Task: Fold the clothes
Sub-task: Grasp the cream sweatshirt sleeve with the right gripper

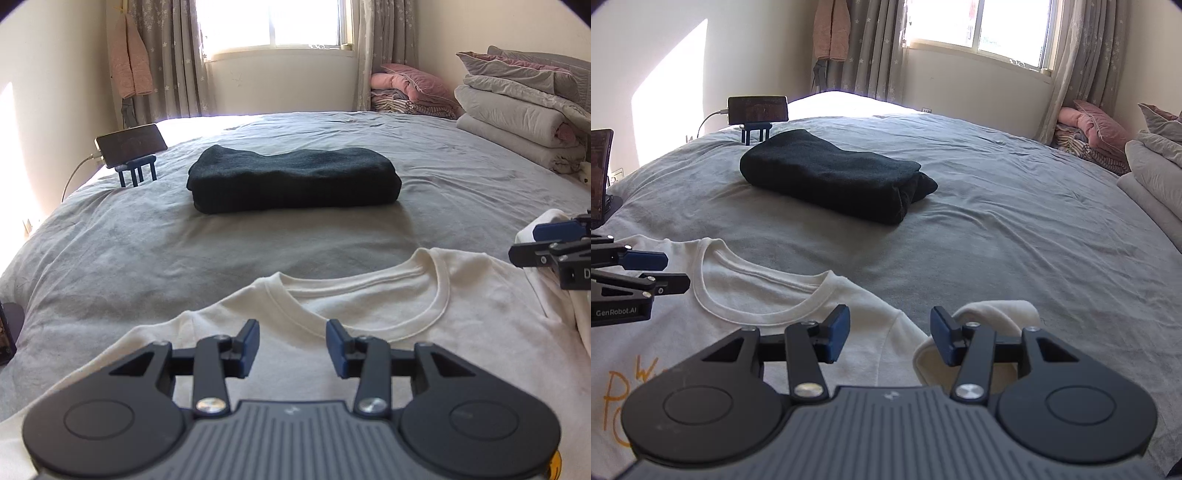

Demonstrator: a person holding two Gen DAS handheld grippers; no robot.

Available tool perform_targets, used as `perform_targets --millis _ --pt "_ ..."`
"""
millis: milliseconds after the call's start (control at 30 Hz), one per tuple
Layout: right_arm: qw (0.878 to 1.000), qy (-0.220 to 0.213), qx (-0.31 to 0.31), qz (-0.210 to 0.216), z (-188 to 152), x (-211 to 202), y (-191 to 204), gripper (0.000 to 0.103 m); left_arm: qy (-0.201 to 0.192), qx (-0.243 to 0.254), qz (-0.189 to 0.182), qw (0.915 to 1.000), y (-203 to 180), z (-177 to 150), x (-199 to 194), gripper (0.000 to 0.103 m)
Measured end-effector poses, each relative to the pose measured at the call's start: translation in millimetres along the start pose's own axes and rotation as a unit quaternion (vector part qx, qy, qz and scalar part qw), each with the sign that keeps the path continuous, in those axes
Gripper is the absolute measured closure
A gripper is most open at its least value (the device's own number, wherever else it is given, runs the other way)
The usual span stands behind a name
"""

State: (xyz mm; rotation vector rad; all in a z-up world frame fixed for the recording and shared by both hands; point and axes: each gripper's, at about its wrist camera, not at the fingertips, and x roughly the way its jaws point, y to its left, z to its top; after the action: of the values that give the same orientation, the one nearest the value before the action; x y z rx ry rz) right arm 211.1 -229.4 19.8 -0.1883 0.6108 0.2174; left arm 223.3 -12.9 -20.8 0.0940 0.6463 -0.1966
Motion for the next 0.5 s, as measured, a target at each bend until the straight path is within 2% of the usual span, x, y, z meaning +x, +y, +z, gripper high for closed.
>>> perform_targets --millis 100,267,333,500 --pt "1.0 0.002 0.003 -0.014 1 -16 -12 0.045 0.005 -0.01 -0.022 0.9997 -11 -7 -7 0.056" --pt "0.999 0.029 0.01 -0.028 -12 -32 -27 0.045 0.005 -0.018 -0.044 0.9989 -29 -25 -12 0.05" --pt "0.998 0.049 0.013 -0.026 -22 -33 -30 0.045 -0.004 -0.012 -0.038 0.9992 -35 -37 -10 0.045" --pt "0.995 0.092 0.016 -0.035 -46 -26 -32 0.045 -0.032 -0.005 -0.031 0.999 -39 -50 -11 0.043"
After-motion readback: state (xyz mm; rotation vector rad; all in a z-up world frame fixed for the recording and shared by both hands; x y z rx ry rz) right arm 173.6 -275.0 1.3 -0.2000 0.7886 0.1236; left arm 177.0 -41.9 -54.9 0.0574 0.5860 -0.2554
